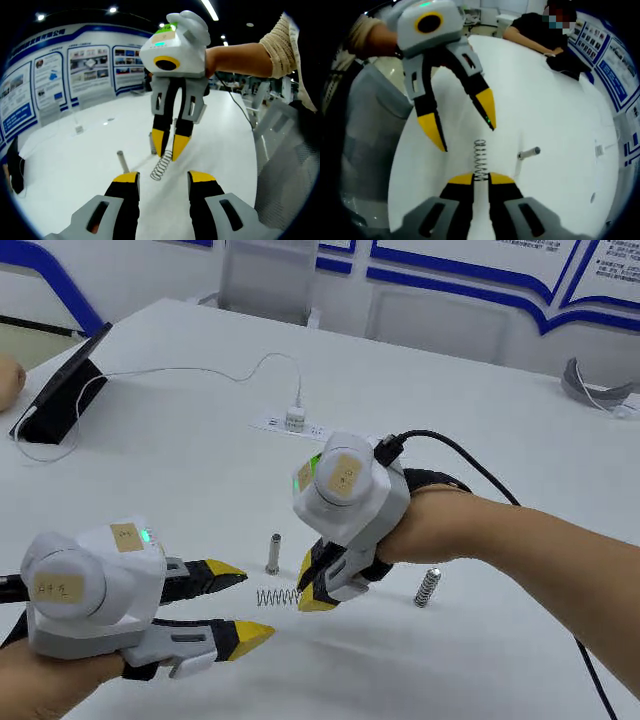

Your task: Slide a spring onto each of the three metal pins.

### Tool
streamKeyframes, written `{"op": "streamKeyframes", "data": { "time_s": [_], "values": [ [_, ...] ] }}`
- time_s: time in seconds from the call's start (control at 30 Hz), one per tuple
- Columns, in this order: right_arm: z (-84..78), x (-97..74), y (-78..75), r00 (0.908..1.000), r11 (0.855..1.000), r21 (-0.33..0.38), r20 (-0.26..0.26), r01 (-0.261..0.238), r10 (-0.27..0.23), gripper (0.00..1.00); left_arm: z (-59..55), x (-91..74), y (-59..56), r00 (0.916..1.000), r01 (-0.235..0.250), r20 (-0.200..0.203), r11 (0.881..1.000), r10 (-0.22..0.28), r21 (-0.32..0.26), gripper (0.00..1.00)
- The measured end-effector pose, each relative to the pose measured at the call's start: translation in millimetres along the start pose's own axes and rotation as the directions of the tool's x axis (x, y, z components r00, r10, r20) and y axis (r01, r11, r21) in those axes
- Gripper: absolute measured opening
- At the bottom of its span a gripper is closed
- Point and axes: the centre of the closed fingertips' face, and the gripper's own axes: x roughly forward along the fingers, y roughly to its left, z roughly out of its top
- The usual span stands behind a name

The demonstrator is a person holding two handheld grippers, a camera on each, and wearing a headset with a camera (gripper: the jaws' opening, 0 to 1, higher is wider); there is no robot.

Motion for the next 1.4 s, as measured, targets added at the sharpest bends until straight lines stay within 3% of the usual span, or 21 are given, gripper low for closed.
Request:
{"op": "streamKeyframes", "data": {
  "time_s": [0.43,0.77,0.97,1.4],
  "values": [
    [0.9,-16.3,20.0,0.9992,0.997,-0.071,-0.033,-0.023,0.021,0.12,5.4,9.4,-21.1,0.998,0.063,-0.011,0.996,-0.062,0.069,0.27],
    [4.0,-24.4,30.0,0.9981,0.993,-0.111,-0.054,-0.038,0.032,0.12,7.4,12.6,-29.1,0.9968,0.08,-0.015,0.99,-0.079,0.115,0.13],
    [9.0,-32.0,34.0,0.9979,0.99,-0.136,-0.06,-0.034,0.026,0.12,6.5,12.8,-32.2,0.996,0.088,-0.024,0.988,-0.085,0.127,0.12],
    [34.5,-45.5,40.0,0.9996,0.983,-0.185,-0.022,-0.021,0.017,0.12,7.7,13.9,-36.4,0.9952,0.096,-0.029,0.986,-0.093,0.138,0.11]
  ]
}}
